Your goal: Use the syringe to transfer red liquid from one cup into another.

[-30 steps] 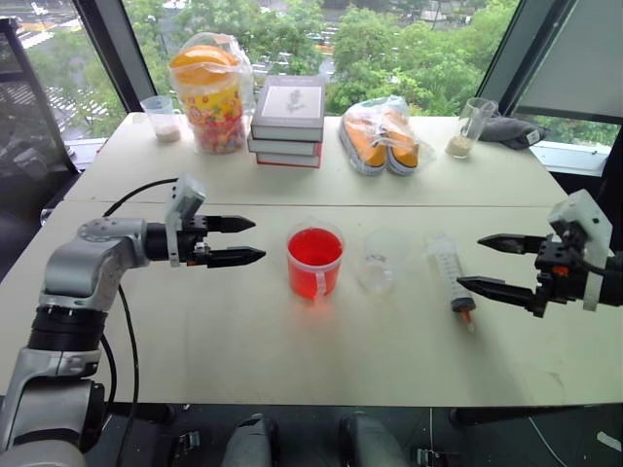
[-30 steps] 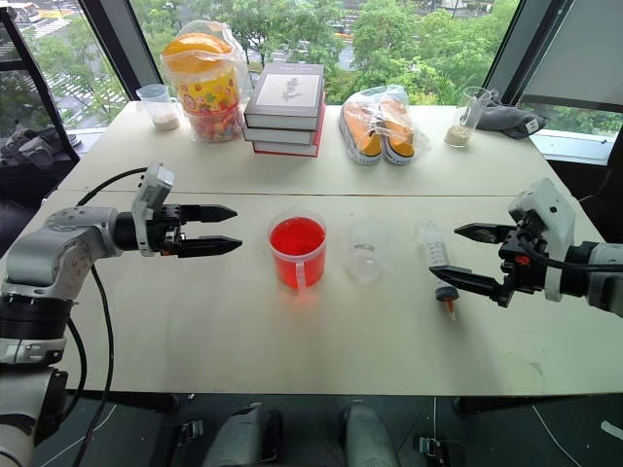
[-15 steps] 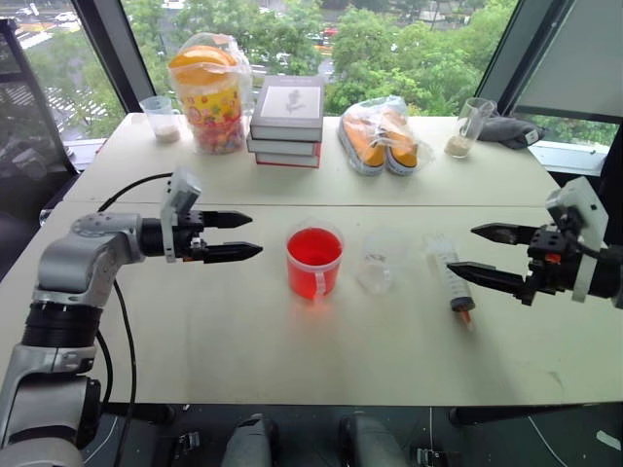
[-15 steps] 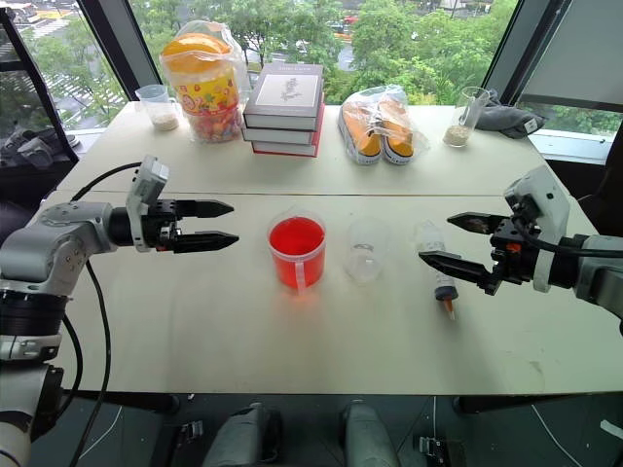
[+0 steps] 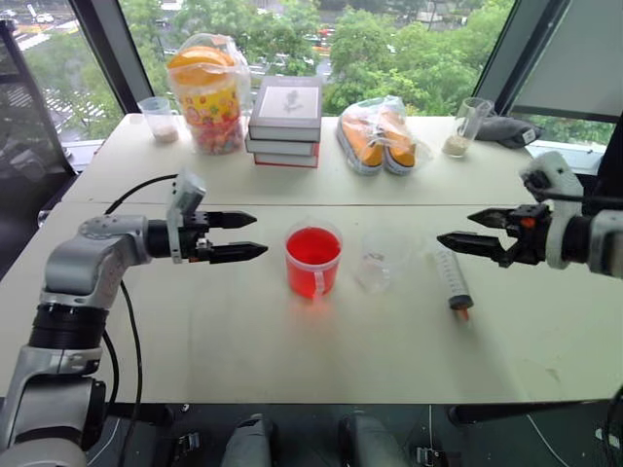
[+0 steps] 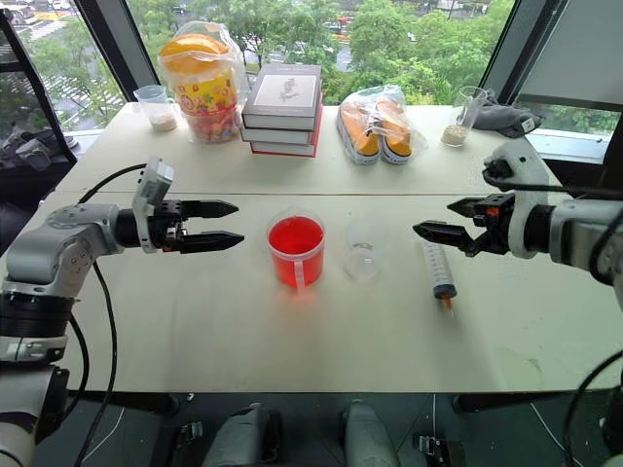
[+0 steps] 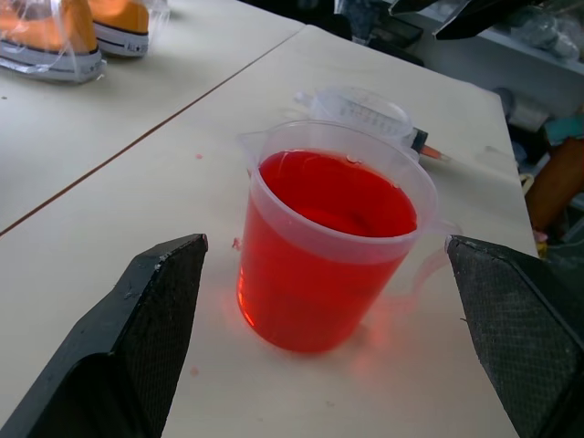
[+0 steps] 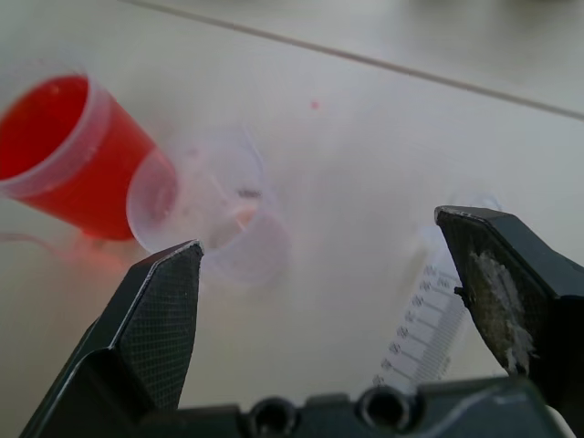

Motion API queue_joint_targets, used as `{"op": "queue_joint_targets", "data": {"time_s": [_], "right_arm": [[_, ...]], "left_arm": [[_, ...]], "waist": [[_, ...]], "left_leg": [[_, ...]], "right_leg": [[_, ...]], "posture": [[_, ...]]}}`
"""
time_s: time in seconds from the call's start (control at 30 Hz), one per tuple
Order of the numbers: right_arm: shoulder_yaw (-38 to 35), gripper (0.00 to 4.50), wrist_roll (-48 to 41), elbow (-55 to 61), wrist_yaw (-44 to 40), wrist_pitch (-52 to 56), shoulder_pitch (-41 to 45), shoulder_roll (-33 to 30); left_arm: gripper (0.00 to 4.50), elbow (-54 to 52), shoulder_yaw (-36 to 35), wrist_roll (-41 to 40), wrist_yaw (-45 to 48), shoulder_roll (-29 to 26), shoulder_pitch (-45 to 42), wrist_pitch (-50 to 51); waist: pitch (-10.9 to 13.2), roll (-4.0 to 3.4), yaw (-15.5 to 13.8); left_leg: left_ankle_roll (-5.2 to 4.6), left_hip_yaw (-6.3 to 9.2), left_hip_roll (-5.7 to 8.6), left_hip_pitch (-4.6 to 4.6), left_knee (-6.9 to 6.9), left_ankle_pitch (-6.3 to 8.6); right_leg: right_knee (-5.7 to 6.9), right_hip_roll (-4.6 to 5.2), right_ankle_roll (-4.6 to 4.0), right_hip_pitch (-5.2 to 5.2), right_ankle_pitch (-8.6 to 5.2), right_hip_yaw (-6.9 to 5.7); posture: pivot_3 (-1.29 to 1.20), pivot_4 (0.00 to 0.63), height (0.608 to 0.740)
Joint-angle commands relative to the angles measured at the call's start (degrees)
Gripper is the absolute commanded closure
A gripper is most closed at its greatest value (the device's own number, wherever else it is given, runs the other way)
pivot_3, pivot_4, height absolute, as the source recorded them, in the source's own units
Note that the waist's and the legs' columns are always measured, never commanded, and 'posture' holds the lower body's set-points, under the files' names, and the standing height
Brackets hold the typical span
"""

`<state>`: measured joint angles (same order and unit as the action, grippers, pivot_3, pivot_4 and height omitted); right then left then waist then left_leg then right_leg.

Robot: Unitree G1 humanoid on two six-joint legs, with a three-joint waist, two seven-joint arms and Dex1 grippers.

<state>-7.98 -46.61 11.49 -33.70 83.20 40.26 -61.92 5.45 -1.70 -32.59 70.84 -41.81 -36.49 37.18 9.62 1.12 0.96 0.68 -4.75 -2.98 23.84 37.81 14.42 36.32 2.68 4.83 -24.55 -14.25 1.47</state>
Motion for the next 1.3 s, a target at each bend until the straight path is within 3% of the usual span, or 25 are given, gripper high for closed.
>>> {"op": "queue_joint_targets", "data": {"time_s": [0.03,0.3,0.5,0.7,0.8,0.93,1.13,1.3], "right_arm": [[10.0,0.05,3.0,-14.1,1.6,9.2,12.2,2.4],[27.9,0.05,12.9,-30.7,-0.3,7.2,22.3,8.0],[33.6,0.05,20.4,-41.8,-4.4,0.7,24.7,13.0],[37.4,0.05,25.3,-45.4,-9.0,-1.8,24.6,15.1],[37.8,0.92,27.3,-45.9,-10.5,-2.5,24.3,15.9],[37.6,2.93,29.1,-45.9,-11.8,-2.2,23.9,16.7],[34.7,3.07,30.4,-45.6,-12.2,-1.2,24.9,16.3],[23.3,3.07,31.2,-37.4,-7.5,-5.5,26.7,12.1]], "left_arm": [[0.16,-1.7,-0.8,-0.5,-0.9,1.2,-0.6,-1.0],[0.16,-4.1,-1.1,-1.0,-2.4,2.7,0.7,-1.1],[0.16,-7.1,-1.9,-2.1,-4.0,2.8,2.9,-0.5],[0.16,-9.4,-2.9,-3.2,-5.6,2.4,4.5,0.2],[0.16,-9.9,-3.1,-3.4,-6.0,2.4,4.9,0.4],[0.16,-9.6,-3.1,-3.6,-6.2,2.2,4.8,0.1],[0.16,-8.8,-3.0,-3.5,-6.0,1.9,4.0,-0.2],[0.16,-7.3,-3.2,-3.5,-5.2,1.3,2.4,-0.4]], "waist": [[0.0,-0.01,0.2],[0.0,-0.02,-0.3],[0.0,-0.02,-0.2],[0.0,-0.03,-0.1],[0.0,-0.03,-0.1],[0.0,-0.03,0.1],[0.0,-0.03,0.0],[0.0,-0.08,-0.2]], "left_leg": [[-0.02,-0.02,-0.01,0.08,0.07,0.01],[-0.11,-0.16,0.04,1.1,0.31,0.06],[-0.12,-0.15,0.04,1.17,0.38,0.07],[-0.12,-0.1,0.04,1.15,0.47,0.06],[-0.11,-0.09,0.04,1.11,0.5,0.06],[-0.11,-0.1,0.04,1.06,0.51,0.05],[-0.11,-0.1,0.03,0.98,0.51,0.05],[-0.11,-0.12,0.04,1.0,0.49,0.05]], "right_leg": [[0.01,0.01,-0.03,-0.08,0.02,0.01],[0.3,-0.02,0.22,-0.96,0.18,-0.05],[0.31,-0.04,0.24,-0.97,0.18,-0.11],[0.69,-0.05,0.26,-1.08,0.18,-0.12],[0.77,-0.07,0.26,-1.06,0.18,-0.12],[0.79,-0.07,0.26,-1.03,0.18,-0.1],[0.8,-0.08,0.26,-0.95,0.18,-0.11],[0.79,-0.07,0.26,-0.98,0.18,-0.1]], "posture": [[0.0,0.15,0.74],[0.0,0.15,0.74],[0.0,0.15,0.74],[0.0,0.15,0.74],[0.0,0.15,0.74],[0.0,0.15,0.74],[0.0,0.15,0.74],[0.0,0.15,0.74]]}}
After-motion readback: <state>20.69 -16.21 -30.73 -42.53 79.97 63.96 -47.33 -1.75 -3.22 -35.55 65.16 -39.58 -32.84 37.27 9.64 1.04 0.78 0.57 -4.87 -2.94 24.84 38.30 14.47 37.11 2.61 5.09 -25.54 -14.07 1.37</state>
